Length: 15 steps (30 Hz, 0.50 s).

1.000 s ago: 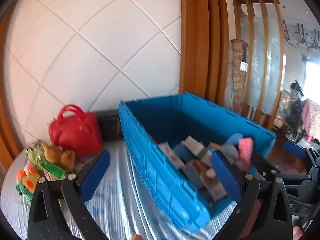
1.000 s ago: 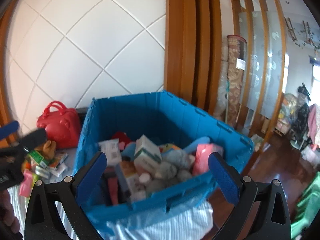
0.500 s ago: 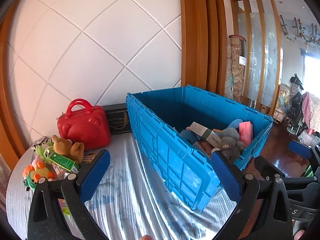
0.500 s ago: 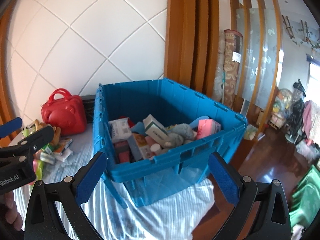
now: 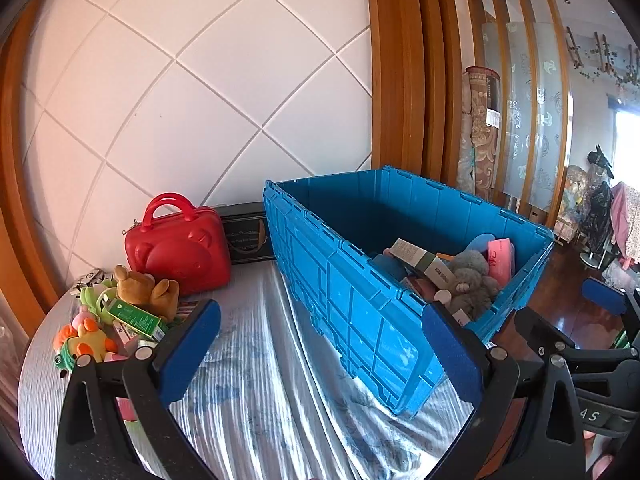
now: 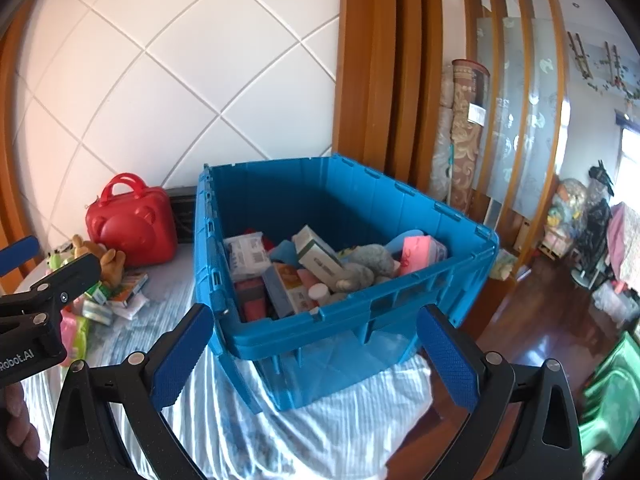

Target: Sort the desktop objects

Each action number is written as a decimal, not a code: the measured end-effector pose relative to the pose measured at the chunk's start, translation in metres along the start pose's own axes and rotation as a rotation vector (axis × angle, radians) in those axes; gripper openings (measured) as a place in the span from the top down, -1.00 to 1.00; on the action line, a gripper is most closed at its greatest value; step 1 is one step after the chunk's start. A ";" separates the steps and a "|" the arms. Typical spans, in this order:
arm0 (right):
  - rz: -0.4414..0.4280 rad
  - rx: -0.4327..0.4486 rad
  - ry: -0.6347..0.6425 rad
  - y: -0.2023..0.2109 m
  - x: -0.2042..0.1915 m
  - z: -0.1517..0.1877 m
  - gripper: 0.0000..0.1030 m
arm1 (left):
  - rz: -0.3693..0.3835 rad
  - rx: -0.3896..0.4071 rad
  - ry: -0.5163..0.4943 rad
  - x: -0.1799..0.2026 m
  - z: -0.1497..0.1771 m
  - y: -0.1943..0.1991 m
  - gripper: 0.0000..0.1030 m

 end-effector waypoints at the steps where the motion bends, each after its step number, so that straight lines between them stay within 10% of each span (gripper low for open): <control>1: -0.001 0.001 -0.002 0.000 0.001 0.000 -1.00 | 0.001 0.001 -0.001 0.001 -0.001 0.000 -0.99; 15: 0.025 0.005 -0.013 -0.006 0.019 -0.006 -1.00 | 0.014 -0.007 -0.004 0.018 -0.007 -0.010 -0.99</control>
Point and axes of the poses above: each gripper's, at about its wrist camera, not at the fingertips, and y roughly against the way its jaws point, x to its right, z to its underside, the point moved 1 cm from there along -y, roughly the way its jaws point, and after that the axes turned 6 degrees about -z, right-handed, at the moved point
